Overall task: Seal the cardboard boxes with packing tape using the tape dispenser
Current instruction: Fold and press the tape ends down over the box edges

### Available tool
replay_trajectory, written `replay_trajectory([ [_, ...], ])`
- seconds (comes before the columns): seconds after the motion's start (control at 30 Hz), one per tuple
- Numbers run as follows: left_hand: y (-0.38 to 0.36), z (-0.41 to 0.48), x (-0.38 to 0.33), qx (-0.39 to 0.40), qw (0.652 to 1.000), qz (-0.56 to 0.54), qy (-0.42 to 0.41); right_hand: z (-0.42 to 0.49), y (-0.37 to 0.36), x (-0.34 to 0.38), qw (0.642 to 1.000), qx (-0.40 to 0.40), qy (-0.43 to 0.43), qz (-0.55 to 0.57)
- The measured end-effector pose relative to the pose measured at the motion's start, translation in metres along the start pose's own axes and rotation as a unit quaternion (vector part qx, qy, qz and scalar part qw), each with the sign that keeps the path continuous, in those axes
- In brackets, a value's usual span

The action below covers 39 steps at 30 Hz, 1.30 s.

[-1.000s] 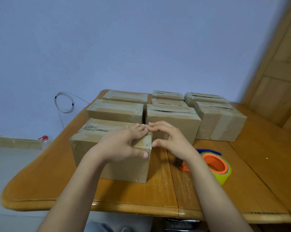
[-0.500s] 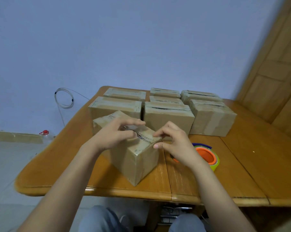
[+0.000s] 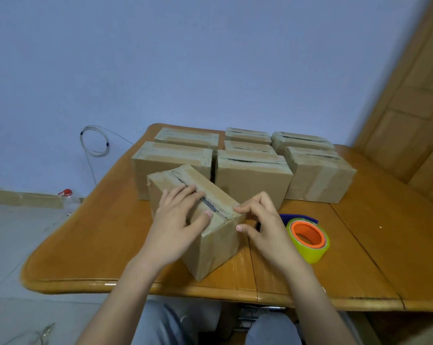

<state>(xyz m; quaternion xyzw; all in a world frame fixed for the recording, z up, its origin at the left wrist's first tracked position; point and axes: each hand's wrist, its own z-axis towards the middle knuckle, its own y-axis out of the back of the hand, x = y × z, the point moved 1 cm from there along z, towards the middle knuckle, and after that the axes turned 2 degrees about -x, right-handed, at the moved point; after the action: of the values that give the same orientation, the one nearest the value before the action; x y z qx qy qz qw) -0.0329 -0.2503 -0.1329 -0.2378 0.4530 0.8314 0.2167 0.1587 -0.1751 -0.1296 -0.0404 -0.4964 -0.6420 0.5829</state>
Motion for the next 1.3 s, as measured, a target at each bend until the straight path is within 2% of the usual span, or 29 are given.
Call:
replay_trajectory([
  [0.13,-0.005,0.000,0.005,-0.020,1.000,-0.009,-0.012,-0.003,-0.005,-0.003,1.000,0.016,-0.016,-0.013],
  [0.33,-0.005,-0.001,0.007,-0.037,0.999,-0.013,-0.021,-0.002,-0.012,-0.006,0.998,-0.055,-0.011,-0.022],
  [0.6,0.000,0.010,0.014,0.021,0.997,-0.058,-0.039,-0.015,-0.020,-0.006,0.994,-0.097,-0.040,0.002],
  [0.83,0.003,0.010,0.014,0.026,0.997,-0.067,-0.041,-0.014,-0.002,-0.004,0.998,0.036,-0.025,0.045],
  [0.97,0.006,0.010,0.011,0.063,0.988,-0.135,-0.039,-0.010,0.008,0.000,0.992,0.012,-0.024,0.125],
  [1.03,0.007,0.012,0.008,0.092,0.982,-0.159,-0.045,-0.005,0.009,0.000,0.993,0.003,-0.012,0.120],
  [1.3,0.008,0.025,0.002,0.135,0.976,-0.164,-0.038,0.006,-0.001,-0.003,0.994,0.093,-0.010,0.049],
])
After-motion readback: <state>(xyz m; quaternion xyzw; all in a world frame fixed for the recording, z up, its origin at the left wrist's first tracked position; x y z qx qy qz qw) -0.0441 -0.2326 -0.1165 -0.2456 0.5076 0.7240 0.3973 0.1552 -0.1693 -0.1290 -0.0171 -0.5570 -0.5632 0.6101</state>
